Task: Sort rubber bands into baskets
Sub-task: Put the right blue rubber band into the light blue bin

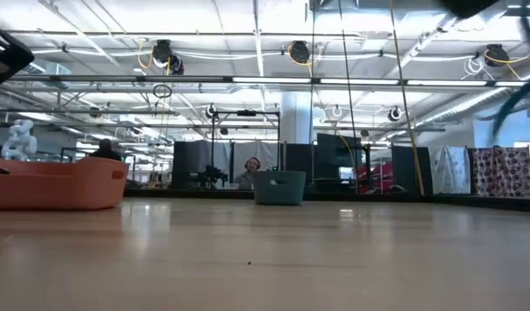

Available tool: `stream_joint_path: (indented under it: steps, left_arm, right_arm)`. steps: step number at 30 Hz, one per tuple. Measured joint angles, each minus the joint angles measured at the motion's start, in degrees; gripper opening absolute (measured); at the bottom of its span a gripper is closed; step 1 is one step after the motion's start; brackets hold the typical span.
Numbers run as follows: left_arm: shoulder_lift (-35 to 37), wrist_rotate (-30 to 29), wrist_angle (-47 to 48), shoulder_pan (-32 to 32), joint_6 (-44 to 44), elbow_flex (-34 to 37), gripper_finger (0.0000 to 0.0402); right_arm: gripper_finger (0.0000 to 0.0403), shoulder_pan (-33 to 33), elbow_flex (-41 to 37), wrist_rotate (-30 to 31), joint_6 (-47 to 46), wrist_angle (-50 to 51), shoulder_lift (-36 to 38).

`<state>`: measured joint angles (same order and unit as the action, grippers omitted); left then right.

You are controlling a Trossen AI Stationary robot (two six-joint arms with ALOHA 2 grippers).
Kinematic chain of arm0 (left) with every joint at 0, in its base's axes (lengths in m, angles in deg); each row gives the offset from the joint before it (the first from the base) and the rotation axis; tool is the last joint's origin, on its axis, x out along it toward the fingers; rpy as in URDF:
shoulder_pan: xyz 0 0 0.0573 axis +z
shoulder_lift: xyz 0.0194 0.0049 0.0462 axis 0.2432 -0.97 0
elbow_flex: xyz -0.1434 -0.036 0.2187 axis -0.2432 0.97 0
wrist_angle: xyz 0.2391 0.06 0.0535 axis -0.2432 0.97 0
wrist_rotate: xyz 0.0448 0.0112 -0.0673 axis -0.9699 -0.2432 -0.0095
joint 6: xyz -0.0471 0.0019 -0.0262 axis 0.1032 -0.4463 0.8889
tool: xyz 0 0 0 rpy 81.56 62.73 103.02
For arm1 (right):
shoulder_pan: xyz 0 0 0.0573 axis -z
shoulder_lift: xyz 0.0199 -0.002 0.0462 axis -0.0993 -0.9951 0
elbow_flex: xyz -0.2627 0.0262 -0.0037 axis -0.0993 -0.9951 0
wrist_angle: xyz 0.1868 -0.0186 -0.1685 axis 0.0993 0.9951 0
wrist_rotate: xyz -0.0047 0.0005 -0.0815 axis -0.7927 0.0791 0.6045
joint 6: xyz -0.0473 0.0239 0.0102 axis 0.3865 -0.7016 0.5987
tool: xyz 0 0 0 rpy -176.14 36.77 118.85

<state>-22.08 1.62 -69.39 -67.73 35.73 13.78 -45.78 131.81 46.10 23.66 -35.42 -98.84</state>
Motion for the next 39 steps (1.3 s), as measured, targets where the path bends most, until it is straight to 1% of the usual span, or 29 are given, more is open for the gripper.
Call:
stream_joint_path:
  steps: [2,7,12,16,19,28,32,35,39]
  left_arm:
    - [0.0,-1.1,-0.7,0.1,0.0,0.0,0.0134]
    - [0.0,-1.7,-4.4,1.0,-2.0,0.0,0.0134]
    - [0.0,-1.7,-4.8,1.9,-3.1,0.0,0.0134]
    - [0.0,-1.7,-4.8,3.1,-3.1,0.0,0.0134]
    - [0.0,-1.8,-4.8,3.7,-3.3,0.0,0.0134]
    - [0.0,-1.8,-4.8,4.2,-3.4,0.0,0.0134]
    - [0.0,-1.8,-4.8,4.2,-3.4,0.0,0.0134]
    - [0.0,-1.7,-4.8,4.2,-3.4,0.0,0.0134]
    - [0.0,-1.7,-4.8,4.2,-3.4,0.0,0.0134]
  right_arm:
    - [0.0,-1.6,0.0,2.3,-4.7,4.3,2.3]
    - [0.0,-6.5,0.0,4.4,-18.8,13.2,6.2]
    - [0.0,-11.6,0.0,4.6,-30.3,20.2,6.7]
    - [0.0,-14.7,0.0,7.3,-39.3,27.2,6.7]
    - [0.0,-16.5,0.0,7.3,-45.2,29.0,6.7]
    - [0.0,-22.5,0.0,7.2,-54.8,30.0,6.7]
    - [0.0,-23.8,0.0,8.9,-58.9,31.8,6.7]
    - [0.0,-23.8,0.0,11.2,-58.7,31.3,6.7]
    - [0.0,-23.4,0.0,14.2,-56.3,29.3,6.7]
